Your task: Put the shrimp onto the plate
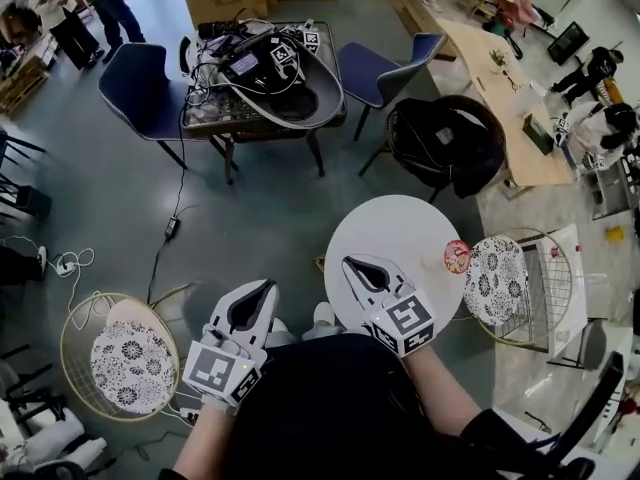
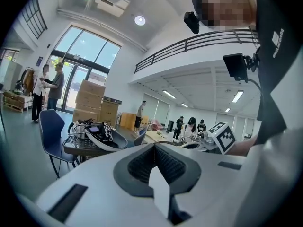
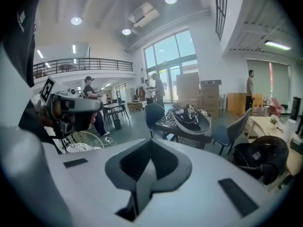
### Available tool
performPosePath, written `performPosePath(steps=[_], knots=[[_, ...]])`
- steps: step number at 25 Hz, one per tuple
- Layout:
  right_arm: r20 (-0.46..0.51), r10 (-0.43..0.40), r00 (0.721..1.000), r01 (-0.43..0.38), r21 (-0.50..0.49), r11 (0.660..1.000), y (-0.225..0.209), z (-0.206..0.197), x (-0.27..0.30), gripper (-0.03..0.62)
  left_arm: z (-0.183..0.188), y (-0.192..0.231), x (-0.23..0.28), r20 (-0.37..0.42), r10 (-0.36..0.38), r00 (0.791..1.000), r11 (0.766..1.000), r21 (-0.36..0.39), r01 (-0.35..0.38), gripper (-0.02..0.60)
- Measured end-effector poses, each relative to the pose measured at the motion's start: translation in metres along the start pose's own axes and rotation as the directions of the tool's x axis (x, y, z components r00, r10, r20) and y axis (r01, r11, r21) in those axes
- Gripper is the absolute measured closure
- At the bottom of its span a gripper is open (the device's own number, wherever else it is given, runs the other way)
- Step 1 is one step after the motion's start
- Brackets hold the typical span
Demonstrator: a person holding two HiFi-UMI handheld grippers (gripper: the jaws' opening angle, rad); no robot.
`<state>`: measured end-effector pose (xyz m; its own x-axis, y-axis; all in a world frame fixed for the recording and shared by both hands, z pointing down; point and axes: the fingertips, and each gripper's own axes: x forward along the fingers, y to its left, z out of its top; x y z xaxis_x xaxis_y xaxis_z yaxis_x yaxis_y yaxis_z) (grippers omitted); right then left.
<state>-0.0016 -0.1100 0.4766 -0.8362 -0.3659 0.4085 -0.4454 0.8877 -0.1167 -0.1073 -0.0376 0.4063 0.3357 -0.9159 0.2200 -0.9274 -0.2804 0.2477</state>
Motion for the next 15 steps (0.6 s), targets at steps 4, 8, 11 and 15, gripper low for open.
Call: performPosePath(steps=[4,8,11,15], knots=[[0.047,0.081,0.996,-0.079,-0.038,0.996,0.031,0.032,0.011,0.577,0.005,0.011,-0.015,0.029,0.034,0.999,0.999,-0.016,-0.034,0.574],[0.094,0.176,0.980,-0.169,-0.081,0.982,0.067,0.062,0.021,0.577,0.014,0.022,-0.033,0.072,0.059,0.996,0.997,-0.044,-0.056,0.575],[0.130,0.233,0.964,-0.220,-0.109,0.969,0.094,0.081,0.025,0.579,0.016,0.030,-0.047,0.090,0.083,0.992,0.995,-0.056,-0.078,0.575],[0.156,0.305,0.939,-0.283,-0.146,0.948,0.124,0.097,0.029,0.579,0.020,0.038,-0.066,0.114,0.117,0.987,0.992,-0.064,-0.111,0.575]])
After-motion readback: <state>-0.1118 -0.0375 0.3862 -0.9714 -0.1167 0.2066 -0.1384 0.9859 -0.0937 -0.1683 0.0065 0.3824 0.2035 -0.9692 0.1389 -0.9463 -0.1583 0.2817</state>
